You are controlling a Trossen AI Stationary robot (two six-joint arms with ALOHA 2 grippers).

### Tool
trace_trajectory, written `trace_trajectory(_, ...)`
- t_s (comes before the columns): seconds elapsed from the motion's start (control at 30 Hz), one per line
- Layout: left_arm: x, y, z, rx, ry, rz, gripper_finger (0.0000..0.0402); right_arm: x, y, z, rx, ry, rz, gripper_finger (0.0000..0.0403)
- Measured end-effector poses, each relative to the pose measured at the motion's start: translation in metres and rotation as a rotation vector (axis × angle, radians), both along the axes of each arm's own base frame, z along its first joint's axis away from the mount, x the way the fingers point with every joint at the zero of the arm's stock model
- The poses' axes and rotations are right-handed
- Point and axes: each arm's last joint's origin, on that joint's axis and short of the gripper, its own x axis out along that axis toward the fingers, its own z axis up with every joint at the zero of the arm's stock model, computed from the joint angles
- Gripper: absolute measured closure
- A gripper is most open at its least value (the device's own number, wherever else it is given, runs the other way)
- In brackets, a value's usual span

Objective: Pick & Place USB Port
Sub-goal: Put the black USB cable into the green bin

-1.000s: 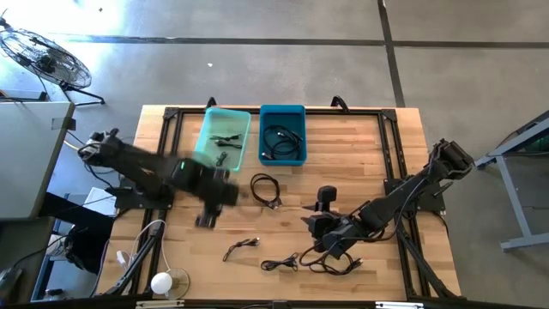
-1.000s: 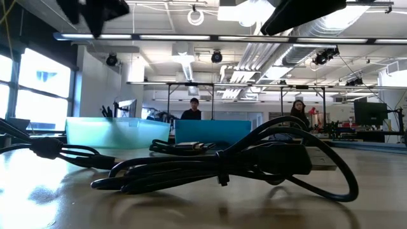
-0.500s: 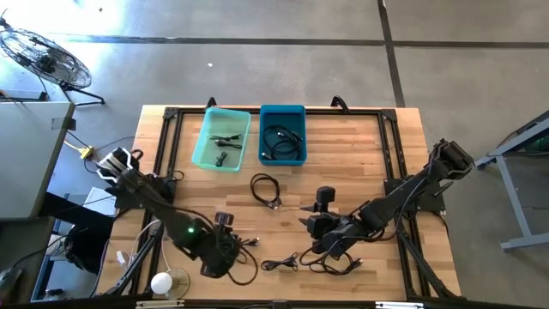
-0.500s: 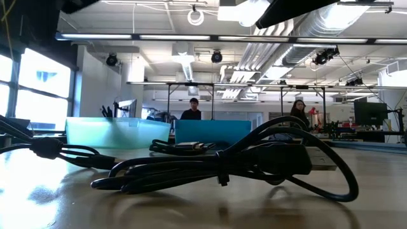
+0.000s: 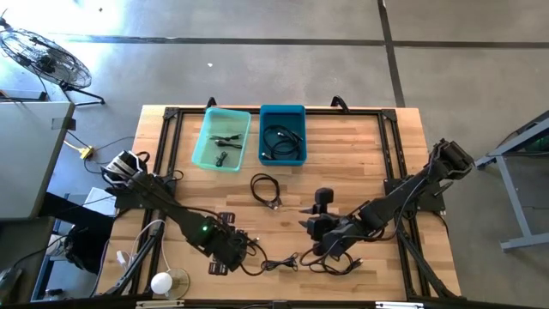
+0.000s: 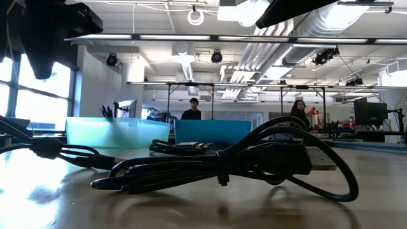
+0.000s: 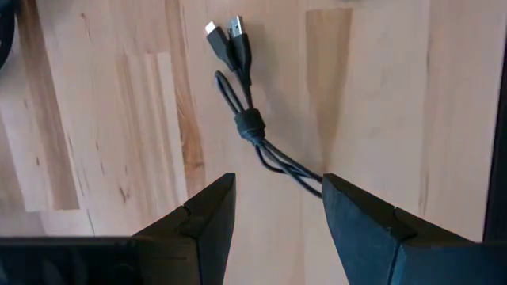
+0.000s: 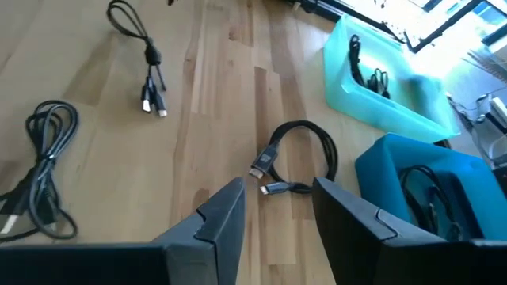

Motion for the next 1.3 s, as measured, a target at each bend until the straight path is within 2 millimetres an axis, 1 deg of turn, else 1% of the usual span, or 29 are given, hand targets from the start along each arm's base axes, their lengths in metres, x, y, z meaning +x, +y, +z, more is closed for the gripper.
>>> trace_trajectory(0.1, 0.001, -0.001, -0.002, 0.003, 0.004, -0.001, 0.0218, 0.0, 0.001, 0.0, 0.015, 0.008, 0.014, 0.0263)
trace_trajectory(0.37, 0.006, -0.007, -0.022, -0.002, 0.078, -0.003, 0.0218, 0.001, 0.002, 0.001, 0.035, 0.0, 0.024, 0.0263)
trace_trajectory(0.5, 0.008, -0.008, -0.027, -0.001, 0.091, -0.004, 0.0218, 0.001, 0.002, 0.001, 0.04, -0.006, 0.023, 0.0263)
trace_trajectory(1.1, 0.009, -0.009, -0.028, -0.013, 0.087, 0.014, 0.0218, 0.002, 0.003, 0.002, 0.072, -0.006, 0.049, 0.0263)
trace_trajectory(1.3, 0.013, -0.012, -0.037, -0.019, 0.106, 0.012, 0.0218, 0.002, 0.004, 0.002, 0.073, -0.007, 0.05, 0.0263)
